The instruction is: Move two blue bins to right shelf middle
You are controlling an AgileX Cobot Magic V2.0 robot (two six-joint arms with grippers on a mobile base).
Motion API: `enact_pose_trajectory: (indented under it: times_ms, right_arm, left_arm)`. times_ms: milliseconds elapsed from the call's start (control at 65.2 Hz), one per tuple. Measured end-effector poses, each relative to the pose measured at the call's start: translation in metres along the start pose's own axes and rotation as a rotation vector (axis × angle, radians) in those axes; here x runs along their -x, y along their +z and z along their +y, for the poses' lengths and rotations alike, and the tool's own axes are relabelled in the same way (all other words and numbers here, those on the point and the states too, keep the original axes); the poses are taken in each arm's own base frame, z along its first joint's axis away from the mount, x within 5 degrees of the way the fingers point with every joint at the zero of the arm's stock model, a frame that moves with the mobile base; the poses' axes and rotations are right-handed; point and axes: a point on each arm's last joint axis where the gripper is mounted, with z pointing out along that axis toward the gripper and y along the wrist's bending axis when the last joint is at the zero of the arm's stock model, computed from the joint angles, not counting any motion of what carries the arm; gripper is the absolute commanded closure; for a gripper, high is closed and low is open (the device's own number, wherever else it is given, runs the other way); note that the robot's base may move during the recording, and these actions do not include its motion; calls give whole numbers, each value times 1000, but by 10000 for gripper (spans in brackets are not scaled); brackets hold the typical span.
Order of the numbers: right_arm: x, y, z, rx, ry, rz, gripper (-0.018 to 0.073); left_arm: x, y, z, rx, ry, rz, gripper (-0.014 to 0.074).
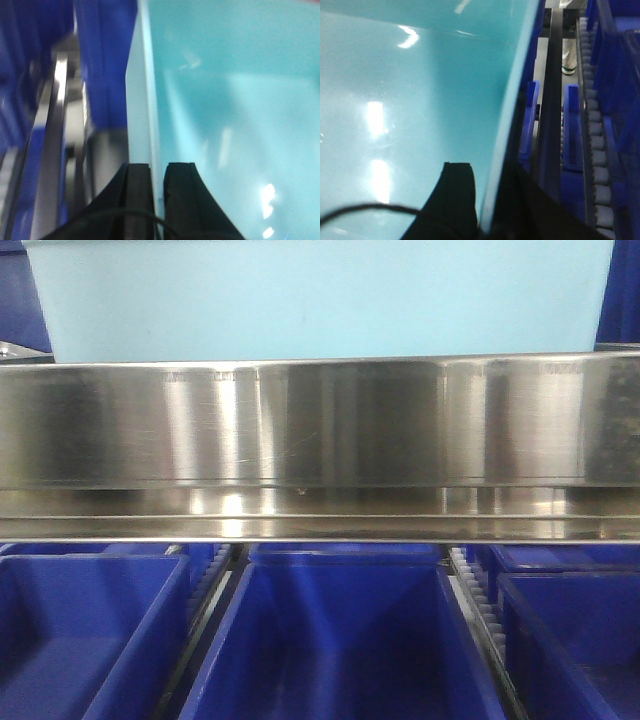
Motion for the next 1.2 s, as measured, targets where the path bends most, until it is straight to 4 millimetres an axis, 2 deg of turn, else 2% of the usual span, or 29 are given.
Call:
enact_pose_trajectory:
  times_ms: [92,414,690,951,982,1059,1120,1197]
  right_arm:
    - [-2,3,1,10,4,26,711]
    - [-15,38,2,46,34,171,711]
    - [-30,51,0,44,44,247,711]
    - [-33,54,-1,42,46,258,702]
    - [-33,54,-1,42,46,258,678]
    - [-33,54,-1,42,46,258,524]
    - [-33,54,0,49,47,258,362]
    - [-32,53,2,67,55,253,114]
  left_arm:
    - [-8,1,3,35,7,86,707]
    - [-34,16,9,111,38,253,707]
    - [-57,33,11,132,52,351,707]
    - [-64,38,12,142,63,368,702]
    - [-64,38,12,142,63,368,692]
    - [-64,38,12,142,64,370,589]
    - [-64,38,12,144,65,369,495]
    - [-64,38,12,146,79,371,304]
